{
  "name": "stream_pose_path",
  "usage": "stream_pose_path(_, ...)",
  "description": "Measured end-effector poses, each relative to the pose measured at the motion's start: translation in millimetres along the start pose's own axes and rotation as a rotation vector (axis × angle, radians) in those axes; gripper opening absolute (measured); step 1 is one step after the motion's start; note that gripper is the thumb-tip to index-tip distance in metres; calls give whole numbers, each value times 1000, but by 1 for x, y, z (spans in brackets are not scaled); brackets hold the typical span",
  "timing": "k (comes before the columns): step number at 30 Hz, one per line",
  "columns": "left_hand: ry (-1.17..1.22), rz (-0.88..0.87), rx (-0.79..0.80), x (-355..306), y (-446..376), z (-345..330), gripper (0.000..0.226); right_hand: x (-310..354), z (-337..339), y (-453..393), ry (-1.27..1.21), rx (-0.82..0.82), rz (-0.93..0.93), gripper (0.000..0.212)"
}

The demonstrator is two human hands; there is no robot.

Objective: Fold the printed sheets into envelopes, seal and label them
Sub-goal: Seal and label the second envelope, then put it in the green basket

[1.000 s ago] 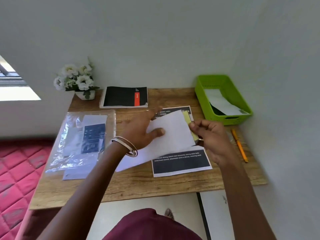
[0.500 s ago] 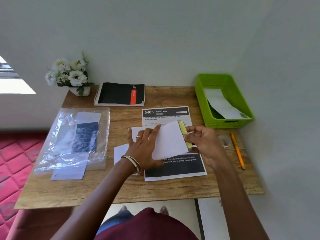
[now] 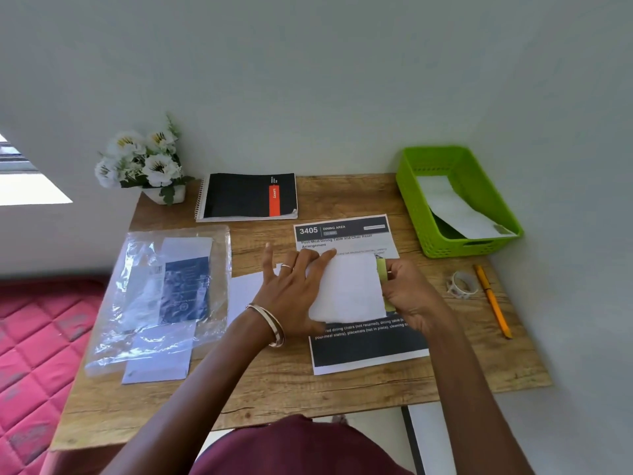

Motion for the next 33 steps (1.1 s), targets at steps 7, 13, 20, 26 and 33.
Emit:
stream_pose_path(7, -39, 43, 149, 19, 5, -29, 123, -13, -1, -7, 88, -70, 26, 22)
stream_pose_path(13, -126, 63, 120, 25, 9, -31, 105, -24, -2, -4, 117, -122, 36, 22)
stream_pose_path(20, -27, 20, 117, 13, 1, -21, 122, -29, -2, -4, 60, -120, 38, 24)
stream_pose_path(26, -15, 7, 48, 1, -6, -20, 104, -25, 13, 1, 87, -362, 169, 30)
stream_pose_path(33, -19, 68, 30, 0, -5, -20, 102, -6, 14, 21, -39, -295, 242, 19)
Point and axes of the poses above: each hand's wrist, its own y-axis away from the middle knuckle, its own z-axis out of the back of the hand, x = y × z, the point moved 3 cm from there along -y, towards the middle knuckle, and after that the axes turned 5 degrees about -y, right-handed, at the moved point
